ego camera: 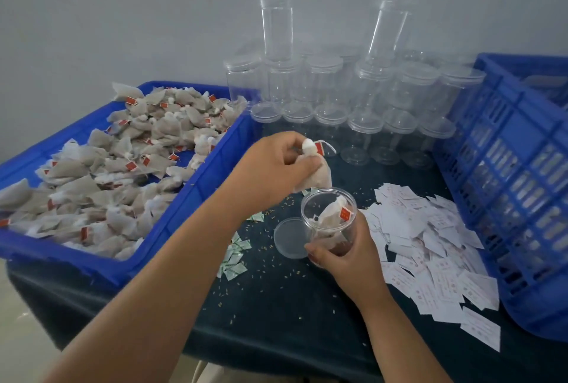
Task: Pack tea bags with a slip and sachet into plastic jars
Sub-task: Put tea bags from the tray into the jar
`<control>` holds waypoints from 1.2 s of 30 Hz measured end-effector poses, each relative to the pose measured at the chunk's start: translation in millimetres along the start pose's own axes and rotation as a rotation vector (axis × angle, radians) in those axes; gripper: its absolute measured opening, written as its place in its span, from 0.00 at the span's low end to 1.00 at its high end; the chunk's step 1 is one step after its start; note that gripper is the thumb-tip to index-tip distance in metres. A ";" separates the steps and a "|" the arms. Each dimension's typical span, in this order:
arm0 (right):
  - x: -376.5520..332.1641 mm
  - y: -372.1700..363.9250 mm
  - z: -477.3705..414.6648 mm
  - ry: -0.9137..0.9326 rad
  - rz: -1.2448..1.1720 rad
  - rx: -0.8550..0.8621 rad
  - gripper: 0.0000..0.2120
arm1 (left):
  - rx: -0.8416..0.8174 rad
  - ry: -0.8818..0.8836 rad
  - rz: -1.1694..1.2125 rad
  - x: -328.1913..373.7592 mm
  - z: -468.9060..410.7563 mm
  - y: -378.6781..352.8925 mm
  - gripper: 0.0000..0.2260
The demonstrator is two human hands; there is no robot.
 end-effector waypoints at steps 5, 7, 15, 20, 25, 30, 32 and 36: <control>-3.0 1.9 -0.5 0.023 0.028 0.010 0.35 | -0.097 -0.034 -0.381 -5.3 -0.2 -40.6 0.13; -3.0 2.3 -1.7 0.030 0.022 0.011 0.36 | -0.041 -0.134 -0.417 0.7 3.9 -42.0 0.13; -2.4 3.7 -2.4 0.057 0.062 0.013 0.38 | -0.387 -0.270 -0.891 5.5 17.4 -76.7 0.15; 3.9 2.9 -1.4 -0.004 0.019 0.024 0.40 | -0.045 -0.175 -0.255 6.0 1.7 -16.6 0.15; 9.7 2.4 0.7 -0.034 0.003 0.006 0.42 | 0.024 0.201 -0.705 -85.8 -24.6 19.3 0.09; 9.0 1.4 0.9 -0.040 -0.014 -0.003 0.42 | -0.059 0.363 -0.763 -160.4 -21.5 -5.4 0.13; 8.3 1.5 0.7 -0.040 0.000 0.003 0.42 | 0.037 0.332 -0.672 -169.4 -22.2 -7.6 0.06; 9.9 2.5 0.2 -0.038 0.008 0.009 0.42 | 0.129 0.274 -0.575 -172.4 -23.2 -7.9 0.03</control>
Point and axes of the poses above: each hand's wrist, its own z-axis away from the middle knuckle, its own y-axis out of the back of the hand, x = y × z, the point moved 6 cm from there along -z, towards the middle knuckle, and after that the axes turned 12 degrees about y, right-handed, at the moved point
